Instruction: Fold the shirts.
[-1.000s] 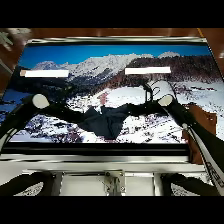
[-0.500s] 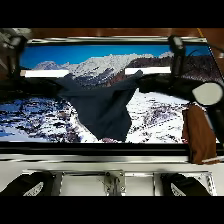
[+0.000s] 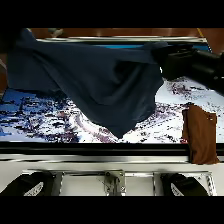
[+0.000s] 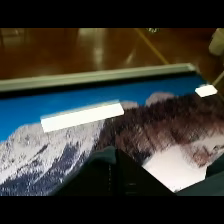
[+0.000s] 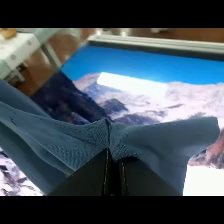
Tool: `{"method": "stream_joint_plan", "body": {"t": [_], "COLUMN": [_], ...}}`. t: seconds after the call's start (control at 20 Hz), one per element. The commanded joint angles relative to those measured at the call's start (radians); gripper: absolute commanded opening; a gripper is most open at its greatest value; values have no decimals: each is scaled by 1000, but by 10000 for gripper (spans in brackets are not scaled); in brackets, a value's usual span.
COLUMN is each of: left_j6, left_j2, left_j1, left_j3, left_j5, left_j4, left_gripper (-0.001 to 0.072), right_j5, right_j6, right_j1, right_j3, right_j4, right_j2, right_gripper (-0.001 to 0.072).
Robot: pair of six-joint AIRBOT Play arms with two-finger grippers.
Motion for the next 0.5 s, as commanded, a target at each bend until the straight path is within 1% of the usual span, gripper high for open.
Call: {"method": "stream_joint_plan", "body": {"t": [0.0,0.05,0.15,0.25,0.3,0.35,0.4,0.45], "left_j6": [10,32,38,38,40,68,104,104], "left_j2": [6,14,36,61,75,89,104,119], "left_j1": [0,0,0,0,0,0,0,0], "left_j3": [79,79,79,79,79,79,79,79], "left_j5": [70,65,61,52,24,-26,-107,-196], "left_j4": [-28,-28,-28,-28,-27,-24,-13,8], "left_gripper": [38,37,37,37,38,37,37,37], "right_j5": [44,44,47,51,70,103,156,214], "right_j6": [6,6,7,40,61,73,90,109], "right_j1": [0,0,0,0,0,0,0,0], "right_j3": [84,113,173,221,242,259,276,288], "right_j4": [49,46,13,-15,-32,-42,-63,-80], "right_j2": [12,12,12,12,12,12,12,12], "right_gripper": [69,69,69,69,69,69,69,69]}}
